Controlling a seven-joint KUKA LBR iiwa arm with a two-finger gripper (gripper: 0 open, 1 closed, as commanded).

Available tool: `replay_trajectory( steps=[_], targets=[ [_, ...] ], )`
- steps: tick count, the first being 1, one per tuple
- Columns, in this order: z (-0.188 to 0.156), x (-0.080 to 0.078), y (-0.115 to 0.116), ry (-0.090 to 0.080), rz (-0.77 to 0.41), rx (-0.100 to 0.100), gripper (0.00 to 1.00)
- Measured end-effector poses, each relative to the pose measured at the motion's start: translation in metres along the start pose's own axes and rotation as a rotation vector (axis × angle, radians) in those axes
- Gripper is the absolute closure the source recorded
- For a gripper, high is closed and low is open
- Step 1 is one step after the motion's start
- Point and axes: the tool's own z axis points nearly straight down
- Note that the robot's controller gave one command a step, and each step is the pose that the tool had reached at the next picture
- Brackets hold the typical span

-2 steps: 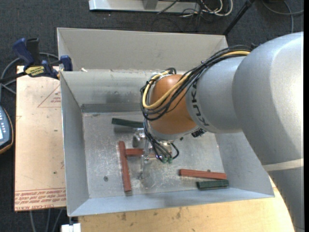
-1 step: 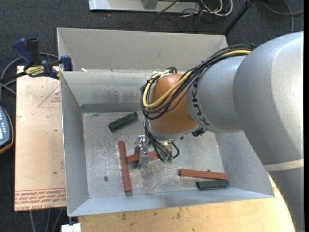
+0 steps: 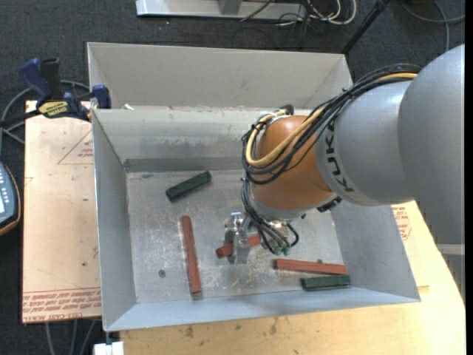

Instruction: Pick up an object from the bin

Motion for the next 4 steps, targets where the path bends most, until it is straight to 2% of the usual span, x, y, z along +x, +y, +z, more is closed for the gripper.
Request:
replay_trajectory(
  steps=[1, 2, 3, 4],
  targets=[
    [-0.046, 0.038, 0.019, -0.001, -0.138, -0.002, 1.00],
    [-0.045, 0.038, 0.019, 0.000, -0.136, -0.001, 0.00],
    [0.036, 0.013, -0.022, 0.004, -0.060, 0.000, 0.00],
    [0.031, 0.011, -0.019, -0.003, -0.064, -0.002, 1.00]
  ],
)
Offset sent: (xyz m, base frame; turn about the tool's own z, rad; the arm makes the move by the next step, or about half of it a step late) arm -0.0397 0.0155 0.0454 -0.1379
